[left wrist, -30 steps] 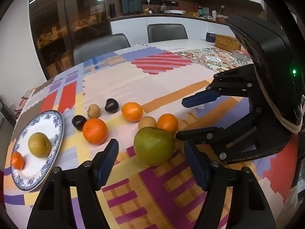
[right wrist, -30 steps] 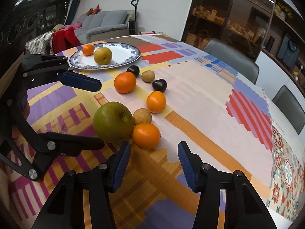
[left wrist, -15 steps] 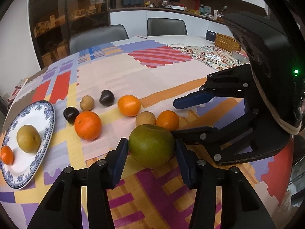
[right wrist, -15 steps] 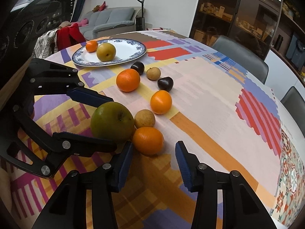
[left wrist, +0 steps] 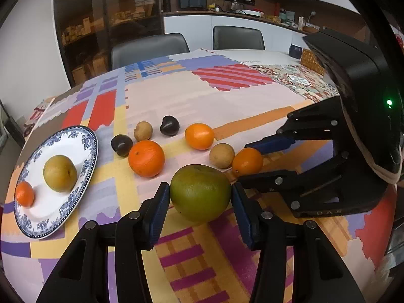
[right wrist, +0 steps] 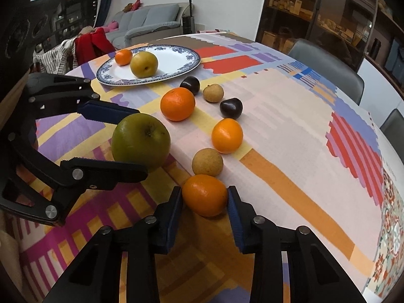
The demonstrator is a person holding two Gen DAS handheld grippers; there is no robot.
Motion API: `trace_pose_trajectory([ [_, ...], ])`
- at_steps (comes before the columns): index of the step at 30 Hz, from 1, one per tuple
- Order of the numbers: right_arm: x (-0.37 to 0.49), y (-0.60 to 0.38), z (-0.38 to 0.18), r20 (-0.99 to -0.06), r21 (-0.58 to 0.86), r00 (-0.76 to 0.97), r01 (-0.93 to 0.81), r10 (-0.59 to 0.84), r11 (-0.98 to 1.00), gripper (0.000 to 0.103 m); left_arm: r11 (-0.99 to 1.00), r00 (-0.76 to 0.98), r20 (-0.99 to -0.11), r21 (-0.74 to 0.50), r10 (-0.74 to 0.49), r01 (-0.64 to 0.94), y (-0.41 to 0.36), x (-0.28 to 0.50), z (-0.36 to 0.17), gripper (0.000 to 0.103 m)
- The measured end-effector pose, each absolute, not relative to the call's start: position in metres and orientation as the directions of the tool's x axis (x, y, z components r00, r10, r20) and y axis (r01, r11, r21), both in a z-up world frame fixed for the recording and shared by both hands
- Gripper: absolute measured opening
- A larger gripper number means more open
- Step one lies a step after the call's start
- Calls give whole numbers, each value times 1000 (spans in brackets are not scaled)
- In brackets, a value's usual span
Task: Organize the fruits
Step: 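Grasp the green apple with the left tool while the right tool grasps a mandarin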
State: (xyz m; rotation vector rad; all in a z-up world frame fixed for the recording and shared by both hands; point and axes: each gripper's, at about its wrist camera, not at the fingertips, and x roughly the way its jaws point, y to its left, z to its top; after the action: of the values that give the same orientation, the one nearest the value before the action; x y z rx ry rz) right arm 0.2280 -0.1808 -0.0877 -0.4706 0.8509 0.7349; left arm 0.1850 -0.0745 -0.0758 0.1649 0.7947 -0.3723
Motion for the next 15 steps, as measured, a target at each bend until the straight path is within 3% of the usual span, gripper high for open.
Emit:
trace_pose_trajectory([
  [15, 201, -177, -46, -726, -39, 550, -633, 413, 773, 36, 943, 706, -662, -5, -252, 332, -48, 160, -45, 49],
])
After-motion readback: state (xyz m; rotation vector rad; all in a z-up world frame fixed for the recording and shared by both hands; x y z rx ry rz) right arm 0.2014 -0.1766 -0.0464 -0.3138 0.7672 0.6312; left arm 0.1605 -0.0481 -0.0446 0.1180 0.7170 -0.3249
